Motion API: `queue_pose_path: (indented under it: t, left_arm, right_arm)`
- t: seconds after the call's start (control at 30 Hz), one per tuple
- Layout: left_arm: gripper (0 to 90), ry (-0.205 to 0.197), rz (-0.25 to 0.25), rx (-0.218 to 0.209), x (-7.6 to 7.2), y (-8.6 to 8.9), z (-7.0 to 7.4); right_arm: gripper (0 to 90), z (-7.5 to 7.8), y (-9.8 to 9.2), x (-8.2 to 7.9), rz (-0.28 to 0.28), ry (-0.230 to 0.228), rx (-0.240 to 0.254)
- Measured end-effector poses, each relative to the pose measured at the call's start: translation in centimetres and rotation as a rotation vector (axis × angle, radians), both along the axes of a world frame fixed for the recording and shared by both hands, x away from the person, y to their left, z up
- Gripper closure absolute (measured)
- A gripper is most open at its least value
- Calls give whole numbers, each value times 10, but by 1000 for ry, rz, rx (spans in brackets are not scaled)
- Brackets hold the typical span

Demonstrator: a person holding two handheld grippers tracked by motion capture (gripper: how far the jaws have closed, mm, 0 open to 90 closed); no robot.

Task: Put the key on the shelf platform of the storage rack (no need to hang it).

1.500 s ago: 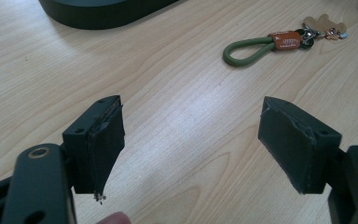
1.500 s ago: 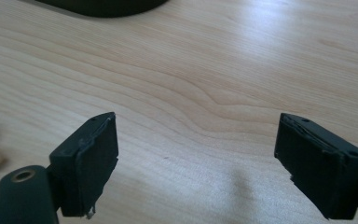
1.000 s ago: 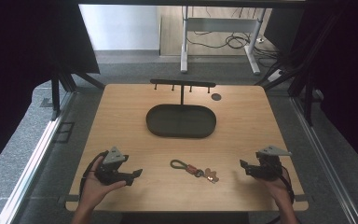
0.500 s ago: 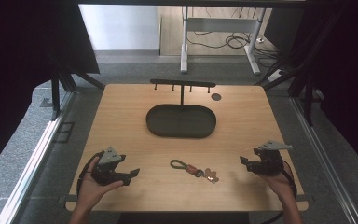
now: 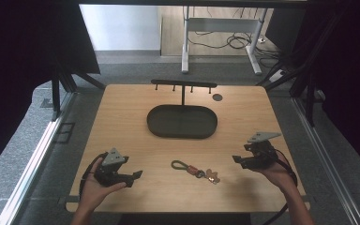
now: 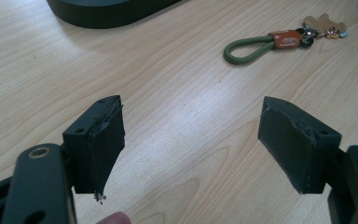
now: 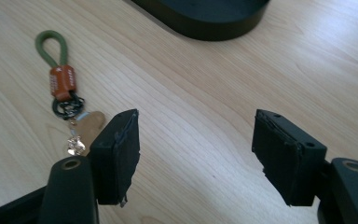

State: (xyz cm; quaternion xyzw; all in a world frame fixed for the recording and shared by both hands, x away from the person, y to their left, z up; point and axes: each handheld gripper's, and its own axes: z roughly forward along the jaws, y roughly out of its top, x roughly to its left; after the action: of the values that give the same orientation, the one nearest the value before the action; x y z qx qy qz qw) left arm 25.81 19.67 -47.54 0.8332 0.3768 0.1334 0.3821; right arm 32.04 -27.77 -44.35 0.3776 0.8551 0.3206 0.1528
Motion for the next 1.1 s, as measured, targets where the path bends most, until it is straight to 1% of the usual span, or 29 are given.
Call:
queue_pose_path:
  t: [0.13,0.23,0.3,0.43,0.5,0.53,0.57,0.6,0.67,0.8,0.83,0.87,0.9,0.93,1.0,1.03,1.1]
  left_arm:
    - [231,0,-2,2,1,0,0]
    - [231,2,-2,2,1,0,-1]
    - [231,1,-6,0,1,0,-1]
    - [231,2,-7,0,1,-1,-1]
    - [231,4,-5,-4,0,-2,-1]
    - [231,5,-6,-3,1,-2,-1]
    - [231,5,-13,3,1,-3,-2]
    - [231,6,-10,-1,1,-3,-2]
    - [231,6,-10,-2,1,-3,-2]
    - [231,2,-8,-5,1,-1,-1]
    - [231,2,-8,-5,1,-1,-1]
    - [231,2,-8,-6,1,-1,-1]
    - [231,1,-9,-7,1,0,-1]
    - [231,1,-11,-9,1,0,-1]
    - [231,1,-13,-11,1,0,0]
    - [230,1,-13,-12,0,0,0]
    - [230,1,-14,-13,0,1,0]
  right_arm:
    - [330,8,10,4,33,11,-9]
    - [326,10,14,7,38,15,-16]
    - [326,12,22,10,59,30,-32]
    - [327,13,31,13,90,47,-63]
    - [326,14,34,13,97,49,-70]
    - [326,16,39,15,110,56,-83]
    - [326,17,41,16,113,60,-87]
    - [326,18,44,17,117,68,-96]
    - [328,18,49,19,127,80,-107]
    - [336,16,64,23,149,104,-150]
    - [336,16,64,23,149,104,-150]
    - [338,14,71,24,162,113,-163]
    - [338,14,71,24,162,113,-163]
    - [339,14,78,26,179,120,-179]
    - [344,14,81,26,184,120,-182]
    - [347,14,89,28,195,129,-190]
    - [350,12,96,28,209,142,-205]
